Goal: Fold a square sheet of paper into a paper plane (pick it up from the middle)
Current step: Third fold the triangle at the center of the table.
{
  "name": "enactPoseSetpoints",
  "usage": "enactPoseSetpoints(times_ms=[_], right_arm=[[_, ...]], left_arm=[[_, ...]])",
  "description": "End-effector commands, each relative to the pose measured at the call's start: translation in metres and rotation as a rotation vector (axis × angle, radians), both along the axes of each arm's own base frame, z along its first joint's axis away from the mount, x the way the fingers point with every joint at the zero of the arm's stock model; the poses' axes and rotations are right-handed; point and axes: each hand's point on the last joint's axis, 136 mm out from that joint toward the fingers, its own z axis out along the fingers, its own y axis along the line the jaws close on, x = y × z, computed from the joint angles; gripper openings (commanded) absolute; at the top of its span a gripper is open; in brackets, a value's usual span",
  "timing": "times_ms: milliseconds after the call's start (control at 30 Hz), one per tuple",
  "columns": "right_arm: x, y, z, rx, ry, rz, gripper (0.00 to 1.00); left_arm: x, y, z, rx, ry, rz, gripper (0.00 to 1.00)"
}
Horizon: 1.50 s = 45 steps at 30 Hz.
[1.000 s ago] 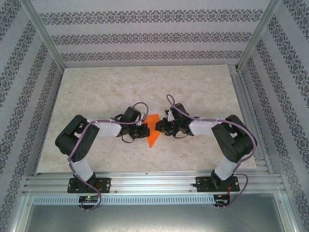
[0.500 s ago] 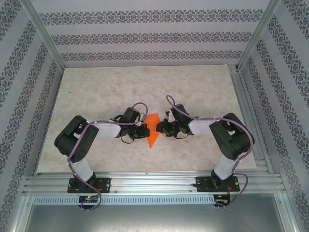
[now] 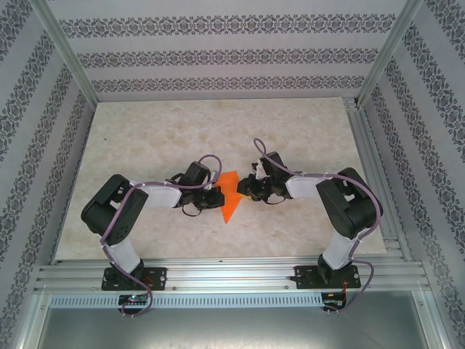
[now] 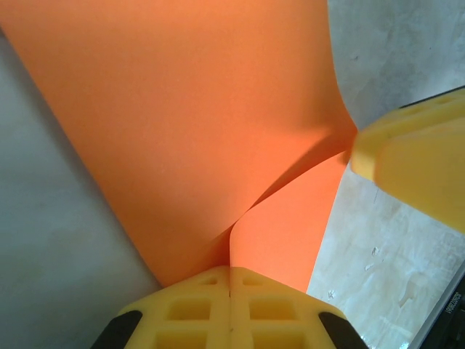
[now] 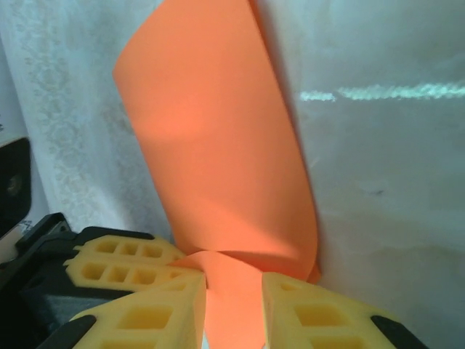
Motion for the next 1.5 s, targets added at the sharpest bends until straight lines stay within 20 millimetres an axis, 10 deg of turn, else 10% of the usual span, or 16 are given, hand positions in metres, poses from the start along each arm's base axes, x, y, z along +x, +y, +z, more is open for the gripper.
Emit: enactPoseSetpoints(times_ms=[0,433,867,1200,1467], right_arm=[[0.004,-0.005,-0.016,-0.084,-0.004,0.018,0.27],[0.014,-0.001,0.027,-0.046,-0.076,0.030,0.27],[0.015,-0.012,-0.032,-0.177,0.024,0.013,0.27],[0.001,0.006,0.033,-0.034,-0.086,0.045,0.27],[-0.030,0.026,-0.012,-0.056,0.012,0.048,0.26]], left_arm=[[-0.010,0.012,-0.014,0.066,0.035,0.015,0.04],[-0.010,0.012,-0.013,0.063,0.034,0.020,0.03],[-0.010,0.012,-0.013,0.063,0.035,0.018,0.03],[-0.010,0.013,-0.013,0.068,0.033,0.023,0.04],[-0.009,0.012,-0.013,0.065,0.035,0.027,0.03]])
